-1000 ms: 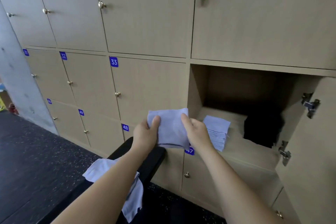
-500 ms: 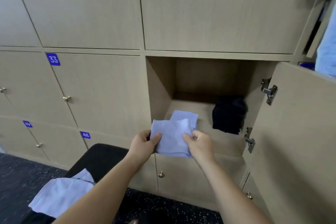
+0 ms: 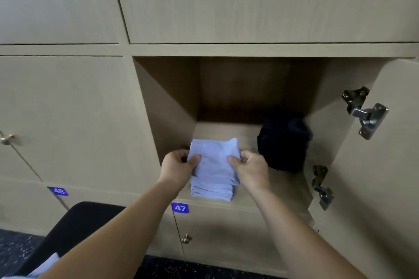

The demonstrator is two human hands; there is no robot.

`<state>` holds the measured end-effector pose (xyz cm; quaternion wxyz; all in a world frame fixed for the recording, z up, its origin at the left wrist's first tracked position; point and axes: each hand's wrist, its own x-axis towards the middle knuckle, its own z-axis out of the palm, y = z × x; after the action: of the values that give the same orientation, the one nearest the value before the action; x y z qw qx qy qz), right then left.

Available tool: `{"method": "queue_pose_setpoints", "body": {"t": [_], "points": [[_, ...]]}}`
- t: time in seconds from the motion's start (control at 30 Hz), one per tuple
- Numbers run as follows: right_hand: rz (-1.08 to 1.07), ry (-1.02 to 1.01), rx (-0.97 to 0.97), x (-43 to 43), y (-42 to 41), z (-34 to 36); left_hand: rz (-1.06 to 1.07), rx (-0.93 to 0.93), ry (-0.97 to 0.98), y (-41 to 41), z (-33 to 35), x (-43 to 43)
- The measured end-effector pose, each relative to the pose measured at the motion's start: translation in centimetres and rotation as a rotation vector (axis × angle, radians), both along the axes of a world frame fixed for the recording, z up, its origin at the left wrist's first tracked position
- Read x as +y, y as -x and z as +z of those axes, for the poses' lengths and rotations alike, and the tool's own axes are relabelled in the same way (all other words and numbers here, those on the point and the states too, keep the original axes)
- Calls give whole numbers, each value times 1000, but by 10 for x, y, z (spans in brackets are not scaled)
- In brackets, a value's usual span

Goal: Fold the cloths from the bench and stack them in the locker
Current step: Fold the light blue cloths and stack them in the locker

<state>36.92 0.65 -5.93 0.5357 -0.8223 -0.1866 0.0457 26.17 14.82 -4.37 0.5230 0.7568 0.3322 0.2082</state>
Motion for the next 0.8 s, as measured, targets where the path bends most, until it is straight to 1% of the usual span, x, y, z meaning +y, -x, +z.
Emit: {"method": "queue_pose_setpoints", "body": {"t": [0.13,0.33,0.8], "points": [[-18,26,-15,16,-30,-1,-11,5,-39,-32,1,14],[-26,55,24,36,-51,-16,7,26,-20,-55,-11,32],[-61,133,-18,41,-53,-39,-20,100,-12,-70,-46,47]]}}
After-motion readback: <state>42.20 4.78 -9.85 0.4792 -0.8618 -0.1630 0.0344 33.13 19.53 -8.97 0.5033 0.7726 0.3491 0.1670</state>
